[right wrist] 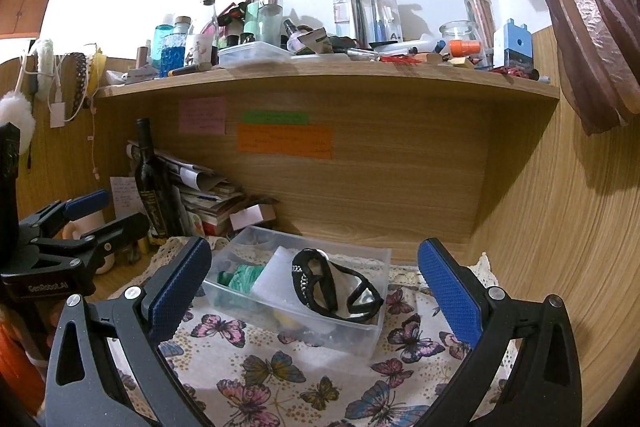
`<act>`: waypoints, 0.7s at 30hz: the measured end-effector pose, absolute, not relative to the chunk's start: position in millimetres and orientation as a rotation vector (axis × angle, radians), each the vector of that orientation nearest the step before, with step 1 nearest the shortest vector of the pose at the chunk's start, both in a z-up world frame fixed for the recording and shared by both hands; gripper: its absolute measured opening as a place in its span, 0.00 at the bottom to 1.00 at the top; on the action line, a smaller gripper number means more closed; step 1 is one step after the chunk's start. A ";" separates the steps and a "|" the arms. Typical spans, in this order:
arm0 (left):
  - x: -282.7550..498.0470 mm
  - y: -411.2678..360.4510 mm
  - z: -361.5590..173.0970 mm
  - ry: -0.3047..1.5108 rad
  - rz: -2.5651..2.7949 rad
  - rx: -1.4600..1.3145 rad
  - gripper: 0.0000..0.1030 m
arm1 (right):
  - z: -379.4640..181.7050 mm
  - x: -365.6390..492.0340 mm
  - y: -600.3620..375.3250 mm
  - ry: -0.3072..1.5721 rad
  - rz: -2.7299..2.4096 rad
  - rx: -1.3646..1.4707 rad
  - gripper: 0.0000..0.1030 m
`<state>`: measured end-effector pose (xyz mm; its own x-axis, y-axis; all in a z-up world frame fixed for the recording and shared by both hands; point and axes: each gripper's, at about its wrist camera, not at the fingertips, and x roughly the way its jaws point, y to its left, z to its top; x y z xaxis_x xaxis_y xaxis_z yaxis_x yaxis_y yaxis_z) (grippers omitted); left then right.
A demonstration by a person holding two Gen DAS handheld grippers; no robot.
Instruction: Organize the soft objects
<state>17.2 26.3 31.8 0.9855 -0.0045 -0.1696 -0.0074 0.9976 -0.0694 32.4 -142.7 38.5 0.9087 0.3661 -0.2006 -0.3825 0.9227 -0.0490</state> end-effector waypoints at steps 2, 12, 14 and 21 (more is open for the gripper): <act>18.1 26.7 31.2 0.169 0.002 -0.067 1.00 | 38.3 32.8 -143.6 0.191 0.387 -0.086 1.00; 18.6 24.2 31.5 0.167 0.004 -0.062 1.00 | 37.8 33.4 -144.8 0.191 0.385 -0.087 1.00; 18.5 23.6 31.5 0.165 0.005 -0.062 1.00 | 37.7 33.4 -145.1 0.192 0.381 -0.086 1.00; 18.7 23.3 32.3 0.168 0.001 -0.068 1.00 | 37.5 33.1 -145.1 0.195 0.375 -0.079 1.00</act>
<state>18.7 23.3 32.3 0.9859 -0.0048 -0.1670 -0.0066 0.9977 -0.0672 33.1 -145.1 37.5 0.9119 0.3562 -0.2040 -0.3715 0.9275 -0.0409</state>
